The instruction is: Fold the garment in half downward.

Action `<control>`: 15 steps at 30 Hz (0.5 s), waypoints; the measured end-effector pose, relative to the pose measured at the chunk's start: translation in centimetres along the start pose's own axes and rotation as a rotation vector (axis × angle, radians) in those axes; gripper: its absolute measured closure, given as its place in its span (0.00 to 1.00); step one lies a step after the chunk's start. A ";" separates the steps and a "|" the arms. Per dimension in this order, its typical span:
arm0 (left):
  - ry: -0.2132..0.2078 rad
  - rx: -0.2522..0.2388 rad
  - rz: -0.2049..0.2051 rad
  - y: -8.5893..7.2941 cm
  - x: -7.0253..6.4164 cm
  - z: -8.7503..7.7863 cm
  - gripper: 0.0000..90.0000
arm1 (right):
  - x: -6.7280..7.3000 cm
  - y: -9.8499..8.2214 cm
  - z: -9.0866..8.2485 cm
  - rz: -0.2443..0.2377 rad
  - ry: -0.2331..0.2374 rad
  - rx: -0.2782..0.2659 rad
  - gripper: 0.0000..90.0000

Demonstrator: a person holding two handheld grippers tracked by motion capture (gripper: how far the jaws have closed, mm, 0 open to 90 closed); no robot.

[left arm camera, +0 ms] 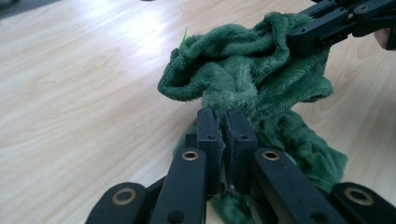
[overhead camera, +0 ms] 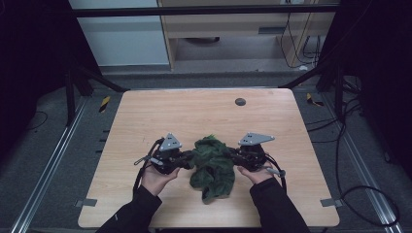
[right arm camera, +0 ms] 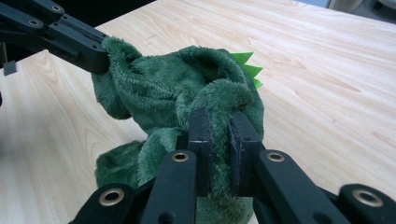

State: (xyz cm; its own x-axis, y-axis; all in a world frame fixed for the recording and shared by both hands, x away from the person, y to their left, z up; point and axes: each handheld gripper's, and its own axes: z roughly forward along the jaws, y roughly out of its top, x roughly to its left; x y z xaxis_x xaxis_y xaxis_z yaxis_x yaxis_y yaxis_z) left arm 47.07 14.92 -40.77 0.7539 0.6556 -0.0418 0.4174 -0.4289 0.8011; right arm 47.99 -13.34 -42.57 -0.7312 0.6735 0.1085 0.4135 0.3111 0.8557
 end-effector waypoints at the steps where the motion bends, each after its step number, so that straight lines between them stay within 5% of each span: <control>1: -0.003 0.005 -0.001 -0.4 -0.2 -0.1 0.95 | 0.1 -0.1 0.0 0.000 0.003 0.000 0.91; 15: -0.045 0.042 0.008 -2.5 -1.7 -0.3 0.95 | 1.0 -2.5 -1.0 0.018 0.044 0.010 0.89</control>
State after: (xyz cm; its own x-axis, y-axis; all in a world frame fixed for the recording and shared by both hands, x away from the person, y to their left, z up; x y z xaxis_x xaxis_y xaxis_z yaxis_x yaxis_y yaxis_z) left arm 44.63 15.06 -42.51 0.7788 0.6241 -0.0628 0.4316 -0.4605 0.7757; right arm 45.67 -14.13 -44.07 -0.7468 0.6489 0.1459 0.4319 0.3064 0.8483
